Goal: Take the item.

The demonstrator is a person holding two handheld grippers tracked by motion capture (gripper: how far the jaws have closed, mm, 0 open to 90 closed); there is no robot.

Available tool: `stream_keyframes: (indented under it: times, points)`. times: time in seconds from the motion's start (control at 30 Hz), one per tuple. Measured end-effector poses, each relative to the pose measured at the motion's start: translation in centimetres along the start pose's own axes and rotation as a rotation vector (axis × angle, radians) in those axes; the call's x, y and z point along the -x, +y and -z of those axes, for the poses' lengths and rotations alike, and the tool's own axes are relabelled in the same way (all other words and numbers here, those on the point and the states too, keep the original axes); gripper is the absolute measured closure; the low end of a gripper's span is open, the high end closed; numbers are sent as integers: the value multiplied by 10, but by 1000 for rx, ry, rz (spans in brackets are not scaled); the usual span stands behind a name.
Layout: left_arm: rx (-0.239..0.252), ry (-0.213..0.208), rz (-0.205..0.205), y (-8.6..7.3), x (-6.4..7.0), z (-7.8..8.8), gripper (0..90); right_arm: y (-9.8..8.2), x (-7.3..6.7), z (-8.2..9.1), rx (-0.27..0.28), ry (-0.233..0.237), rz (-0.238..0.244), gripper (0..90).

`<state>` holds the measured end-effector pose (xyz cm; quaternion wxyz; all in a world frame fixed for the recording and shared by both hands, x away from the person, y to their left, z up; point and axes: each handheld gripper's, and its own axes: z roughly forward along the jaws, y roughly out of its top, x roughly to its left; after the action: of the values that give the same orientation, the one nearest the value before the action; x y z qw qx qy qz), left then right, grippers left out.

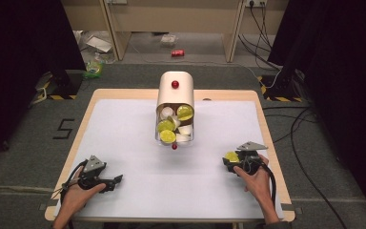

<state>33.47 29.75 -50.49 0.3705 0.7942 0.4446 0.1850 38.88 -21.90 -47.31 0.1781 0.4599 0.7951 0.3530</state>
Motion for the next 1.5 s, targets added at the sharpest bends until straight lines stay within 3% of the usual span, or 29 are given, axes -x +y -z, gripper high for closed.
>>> stream_keyframes:
  times: [0.13,0.33,0.87,1.5]
  points:
    - [0,0,0,0,0,0,137,0,0,-1,1,0,0,316]
    - [0,0,0,0,0,0,137,3,1,5,57,-6,-17,264]
    - [0,0,0,0,0,0,137,16,-13,18,160,18,5,262]
    - [0,-1,1,0,0,0,137,24,-25,25,200,29,29,269]
